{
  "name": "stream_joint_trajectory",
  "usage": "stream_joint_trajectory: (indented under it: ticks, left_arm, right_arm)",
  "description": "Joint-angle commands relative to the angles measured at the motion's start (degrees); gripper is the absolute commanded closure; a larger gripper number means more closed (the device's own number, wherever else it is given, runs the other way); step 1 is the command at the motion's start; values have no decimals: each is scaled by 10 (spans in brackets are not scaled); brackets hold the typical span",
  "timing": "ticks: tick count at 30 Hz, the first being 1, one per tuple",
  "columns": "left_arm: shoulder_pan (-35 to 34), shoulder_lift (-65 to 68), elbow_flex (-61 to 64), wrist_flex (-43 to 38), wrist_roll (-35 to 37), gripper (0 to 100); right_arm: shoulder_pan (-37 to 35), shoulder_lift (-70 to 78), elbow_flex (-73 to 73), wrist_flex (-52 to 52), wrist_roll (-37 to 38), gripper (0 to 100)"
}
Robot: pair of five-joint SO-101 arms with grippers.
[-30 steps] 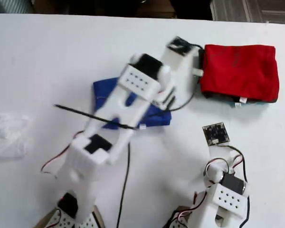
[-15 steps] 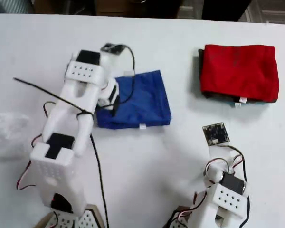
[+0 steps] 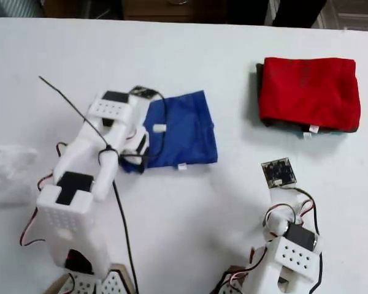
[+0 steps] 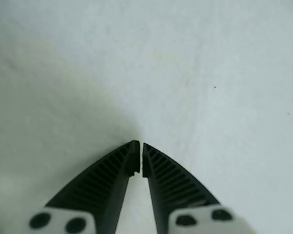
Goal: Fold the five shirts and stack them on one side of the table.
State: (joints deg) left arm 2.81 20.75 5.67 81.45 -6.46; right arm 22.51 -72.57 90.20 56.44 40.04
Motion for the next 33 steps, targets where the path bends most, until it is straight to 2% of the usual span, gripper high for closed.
stream_joint_trajectory:
  ticks: [1,8,12,18,24,28,33]
  left_arm:
    - [-3,-54,0,3,-3,809]
    - [18,-177,-34,34,-5,809]
    - [16,-225,-36,6,-3,809]
    - [18,-162,68,-105,-6,809]
    - [18,-95,86,-149,-18,809]
    - [15,-96,42,-145,-18,809]
    - [17,-96,-74,-46,-18,809]
  right_arm:
    - [0,-9,-2,3,-1,979]
    - [0,-9,-2,4,-1,979]
    - [0,-9,-2,4,-1,979]
    - [0,-9,-2,4,-1,979]
    - [0,-9,-2,4,-1,979]
    - [0,-9,-2,4,-1,979]
    - [0,-9,-2,2,-1,978]
